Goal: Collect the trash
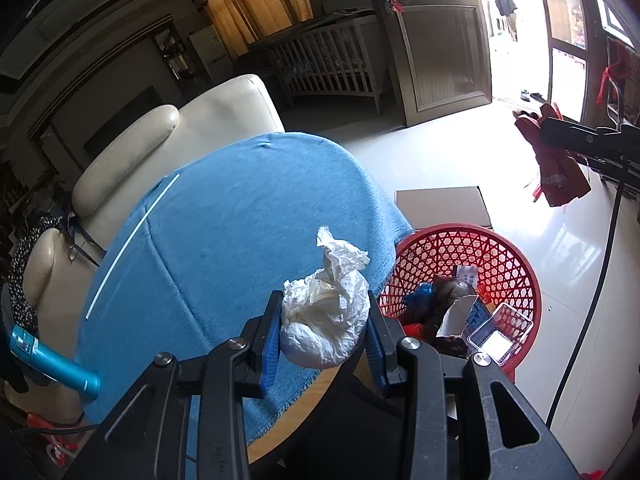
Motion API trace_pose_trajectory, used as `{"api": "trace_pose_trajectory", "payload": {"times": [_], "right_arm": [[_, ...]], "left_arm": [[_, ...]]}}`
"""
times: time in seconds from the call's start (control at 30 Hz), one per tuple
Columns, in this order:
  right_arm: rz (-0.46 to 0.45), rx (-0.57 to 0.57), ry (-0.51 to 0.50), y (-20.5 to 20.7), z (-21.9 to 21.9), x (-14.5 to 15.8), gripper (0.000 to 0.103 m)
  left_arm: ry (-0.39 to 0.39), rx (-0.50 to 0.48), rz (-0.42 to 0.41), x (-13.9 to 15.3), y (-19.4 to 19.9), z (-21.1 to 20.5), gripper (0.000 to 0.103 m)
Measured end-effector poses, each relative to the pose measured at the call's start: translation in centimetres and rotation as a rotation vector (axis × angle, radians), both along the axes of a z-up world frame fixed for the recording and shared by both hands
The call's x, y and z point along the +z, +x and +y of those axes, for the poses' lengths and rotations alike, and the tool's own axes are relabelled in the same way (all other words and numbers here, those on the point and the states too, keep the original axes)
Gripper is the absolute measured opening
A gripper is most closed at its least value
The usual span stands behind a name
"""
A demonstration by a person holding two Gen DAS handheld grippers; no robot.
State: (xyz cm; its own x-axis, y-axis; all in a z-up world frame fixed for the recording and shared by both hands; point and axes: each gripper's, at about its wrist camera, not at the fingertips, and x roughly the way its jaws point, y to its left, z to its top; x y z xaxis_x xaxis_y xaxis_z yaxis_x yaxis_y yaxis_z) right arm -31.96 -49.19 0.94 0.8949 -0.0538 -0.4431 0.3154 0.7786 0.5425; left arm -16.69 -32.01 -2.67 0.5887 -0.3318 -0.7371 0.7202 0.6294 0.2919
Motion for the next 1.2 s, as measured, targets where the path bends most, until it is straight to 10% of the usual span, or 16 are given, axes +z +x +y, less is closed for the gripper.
{"api": "trace_pose_trajectory", "payload": {"times": [0.57,0.7,0.83,1.0,1.2], "right_arm": [[0.038,-0.056,0.028,-0.5,-1.5,-1.3,0.027],[0.096,-0.078,0.034,0.5,-2.0,-2.4,0.028],[0.170,-0.115,0.085,1.3,-2.8,-3.6,0.075],[0.161,-0.089,0.023,3.7,-2.2,-2.9,0.075],[0.197,0.088,-0.135,14.6,1.9,-1.0,0.075]], "left_arm": [[0.034,-0.096,0.081,-2.2,1.3,-4.7,0.041],[-0.009,-0.191,0.191,-3.2,2.0,-5.8,0.068],[-0.055,-0.238,0.248,-3.5,3.2,-5.9,0.074],[-0.112,-0.093,0.172,-2.2,8.4,-1.4,0.076],[-0.099,0.346,0.192,-4.8,20.9,9.8,0.080]]}}
